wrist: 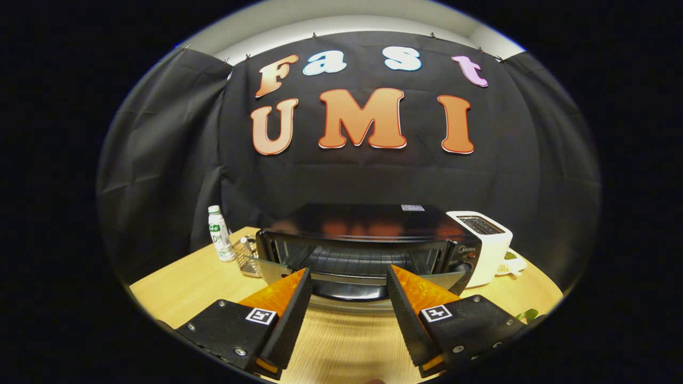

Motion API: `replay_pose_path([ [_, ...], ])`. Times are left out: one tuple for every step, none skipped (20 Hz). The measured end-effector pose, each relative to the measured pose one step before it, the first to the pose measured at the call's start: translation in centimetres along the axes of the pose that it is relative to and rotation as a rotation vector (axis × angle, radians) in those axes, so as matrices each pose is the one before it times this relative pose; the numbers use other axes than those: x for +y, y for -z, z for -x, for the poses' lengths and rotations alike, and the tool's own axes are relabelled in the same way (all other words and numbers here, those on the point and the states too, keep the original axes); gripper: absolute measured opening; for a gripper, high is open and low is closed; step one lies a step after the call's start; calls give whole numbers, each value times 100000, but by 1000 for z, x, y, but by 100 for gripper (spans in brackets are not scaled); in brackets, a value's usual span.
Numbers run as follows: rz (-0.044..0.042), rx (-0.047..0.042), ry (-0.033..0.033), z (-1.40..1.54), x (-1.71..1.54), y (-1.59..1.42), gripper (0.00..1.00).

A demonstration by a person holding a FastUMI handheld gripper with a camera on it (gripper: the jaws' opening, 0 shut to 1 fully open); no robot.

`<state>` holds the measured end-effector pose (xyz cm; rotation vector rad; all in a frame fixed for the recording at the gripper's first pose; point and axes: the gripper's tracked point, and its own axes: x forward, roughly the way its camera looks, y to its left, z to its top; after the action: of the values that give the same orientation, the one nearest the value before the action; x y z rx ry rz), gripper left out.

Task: Open the toaster oven, put the food inside, and close the toaster oven door.

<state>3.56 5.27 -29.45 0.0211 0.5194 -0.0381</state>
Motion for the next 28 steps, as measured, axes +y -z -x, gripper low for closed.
replay_pose_path([
  [-463, 2283, -1684, 637, 235, 669, 83],
  [-1442, 3271, -2124, 537, 364, 1075, 83],
  [-1054, 2506, -1268, 838, 206, 790, 83],
  [-4, 202, -1232, 14, 53, 93, 84],
  [816, -338, -834, 269, 180, 303, 83],
  [77, 1079, -171, -33, 71, 592, 83],
  [-448, 2025, -47, 332, -1, 592, 83],
  [-665, 1141, -216, 518, 124, 575, 83],
  [-218, 1307, -303, 175, 207, 777, 83],
  [-233, 724, -468, 220, 114, 495, 83],
  [-717, 1263, -439, 192, 145, 649, 83],
  [-1212, 1346, -570, 114, -68, 612, 83],
  [-1413, 1831, -665, 147, 76, 715, 83],
  [-1638, 1724, -802, 93, 52, 869, 83],
  [-1310, 1746, -817, 177, 101, 838, 83],
  [-910, 1279, -751, -9, 80, 512, 83],
  [-694, 1075, -540, 1, -40, 456, 83],
  [-924, 1035, -317, -94, -75, 525, 83],
  [-1082, 1331, -148, -54, -66, 468, 82],
  [-1018, 1212, -187, -111, 2, 573, 82],
  [-599, 1582, -358, -110, 43, 732, 80],
  [-876, 1465, -687, -183, 87, 606, 78],
  [-319, 1919, -135, -268, 13, 501, 76],
  [-268, 1495, 32, -272, -8, 527, 76],
  [-10, 1408, 230, -211, -53, 434, 76],
  [-68, 643, -100, -104, 14, 190, 76],
  [251, -436, 20, -71, 62, -93, 75],
  [518, -659, -151, -29, 21, 108, 75],
])
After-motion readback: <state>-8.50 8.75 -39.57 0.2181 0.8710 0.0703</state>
